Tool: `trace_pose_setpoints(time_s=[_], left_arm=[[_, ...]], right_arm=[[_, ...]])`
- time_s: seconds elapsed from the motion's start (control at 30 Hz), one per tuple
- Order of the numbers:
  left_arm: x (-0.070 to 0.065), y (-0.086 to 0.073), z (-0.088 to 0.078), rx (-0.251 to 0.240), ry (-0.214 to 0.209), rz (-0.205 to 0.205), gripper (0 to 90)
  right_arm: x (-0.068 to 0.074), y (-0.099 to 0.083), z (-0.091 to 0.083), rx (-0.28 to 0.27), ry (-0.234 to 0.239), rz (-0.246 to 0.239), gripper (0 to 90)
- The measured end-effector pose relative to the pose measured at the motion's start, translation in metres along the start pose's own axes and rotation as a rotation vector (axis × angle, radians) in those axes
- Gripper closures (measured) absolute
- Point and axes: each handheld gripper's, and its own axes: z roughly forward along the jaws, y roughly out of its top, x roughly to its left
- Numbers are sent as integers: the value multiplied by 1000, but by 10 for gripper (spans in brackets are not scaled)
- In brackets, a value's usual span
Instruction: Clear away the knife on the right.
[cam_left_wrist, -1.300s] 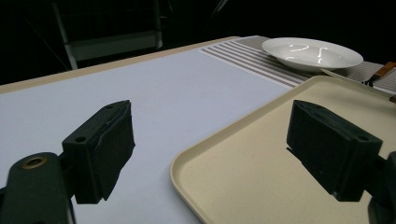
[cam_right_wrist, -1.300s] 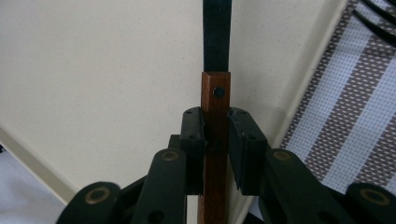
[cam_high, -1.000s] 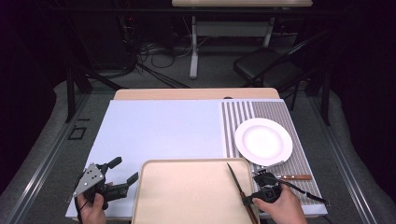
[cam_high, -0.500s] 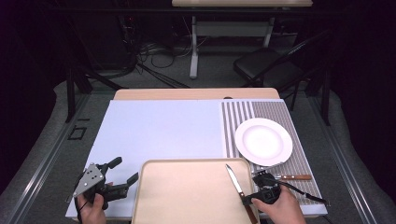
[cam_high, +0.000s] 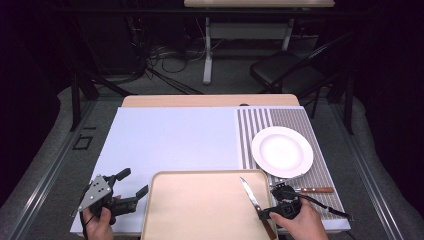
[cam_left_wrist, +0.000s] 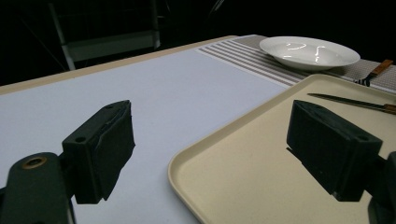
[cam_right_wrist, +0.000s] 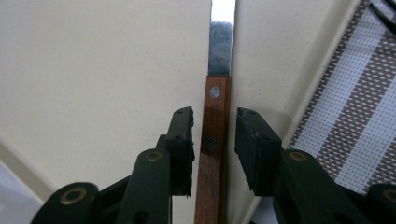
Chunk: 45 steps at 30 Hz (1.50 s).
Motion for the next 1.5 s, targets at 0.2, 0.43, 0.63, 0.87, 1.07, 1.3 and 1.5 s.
trace_pose_setpoints(time_s=[0.2, 0.43, 0.63, 0.87, 1.07, 1.3, 1.5], left_arm=[[0, 0, 0, 4, -2, 1, 151], [1, 0, 0, 7, -4, 2, 152], [1, 0, 0, 7, -2, 0, 152], [1, 0, 0, 7, -3, 1, 152], [1, 0, 1, 9, -3, 3, 152], [1, -1, 0, 7, -2, -2, 152], [1, -1, 0, 8, -2, -1, 152]], right_arm=[[0, 1, -9, -70, 43, -25, 718], [1, 4, -3, -95, 68, -56, 873], [3, 7, 5, -97, 81, -66, 900], [3, 10, 10, -92, 73, -71, 900], [3, 12, 16, -95, 79, -70, 900], [3, 13, 18, -84, 75, -71, 900], [2, 13, 17, -92, 64, -68, 900]])
